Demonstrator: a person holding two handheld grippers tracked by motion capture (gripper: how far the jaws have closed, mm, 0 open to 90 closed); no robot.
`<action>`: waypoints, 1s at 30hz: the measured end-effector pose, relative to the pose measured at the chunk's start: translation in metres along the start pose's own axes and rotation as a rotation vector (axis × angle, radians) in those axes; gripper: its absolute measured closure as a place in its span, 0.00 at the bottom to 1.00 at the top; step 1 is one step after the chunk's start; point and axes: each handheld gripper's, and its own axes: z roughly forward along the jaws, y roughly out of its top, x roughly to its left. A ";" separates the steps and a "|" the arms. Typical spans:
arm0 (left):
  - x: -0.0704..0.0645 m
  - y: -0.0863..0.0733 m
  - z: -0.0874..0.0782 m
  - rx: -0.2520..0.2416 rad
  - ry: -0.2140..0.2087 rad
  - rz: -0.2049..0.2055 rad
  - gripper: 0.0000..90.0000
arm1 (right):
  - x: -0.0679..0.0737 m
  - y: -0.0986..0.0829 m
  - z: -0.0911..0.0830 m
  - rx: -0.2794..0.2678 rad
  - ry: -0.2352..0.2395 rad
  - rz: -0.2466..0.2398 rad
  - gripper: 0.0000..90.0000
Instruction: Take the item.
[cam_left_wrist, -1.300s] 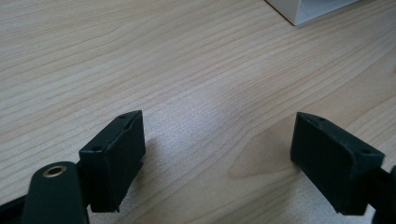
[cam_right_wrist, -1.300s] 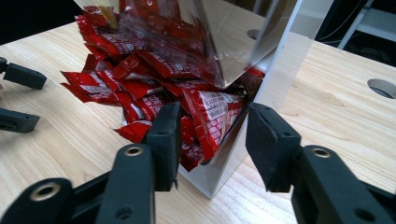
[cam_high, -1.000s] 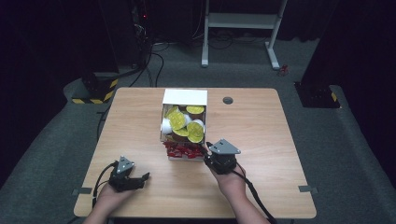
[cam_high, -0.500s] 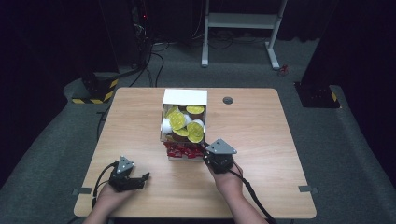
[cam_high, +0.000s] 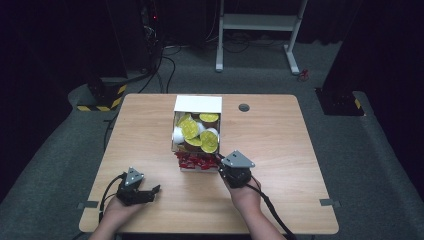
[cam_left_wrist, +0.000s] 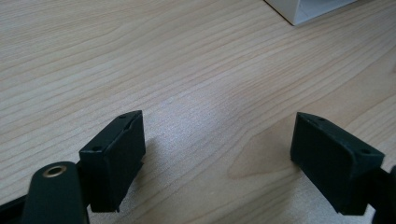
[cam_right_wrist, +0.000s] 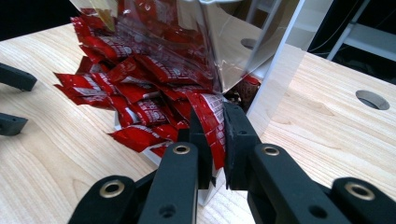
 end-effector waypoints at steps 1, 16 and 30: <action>0.000 0.000 0.000 0.000 -0.001 0.000 0.20 | 0.001 -0.001 -0.002 -0.005 0.002 0.006 0.94; 0.000 0.000 0.000 -0.002 0.002 0.000 0.20 | 0.005 -0.007 -0.019 -0.039 0.013 0.018 0.94; 0.000 0.000 0.000 -0.002 0.001 0.001 0.20 | 0.008 -0.010 -0.037 -0.069 0.022 0.025 0.94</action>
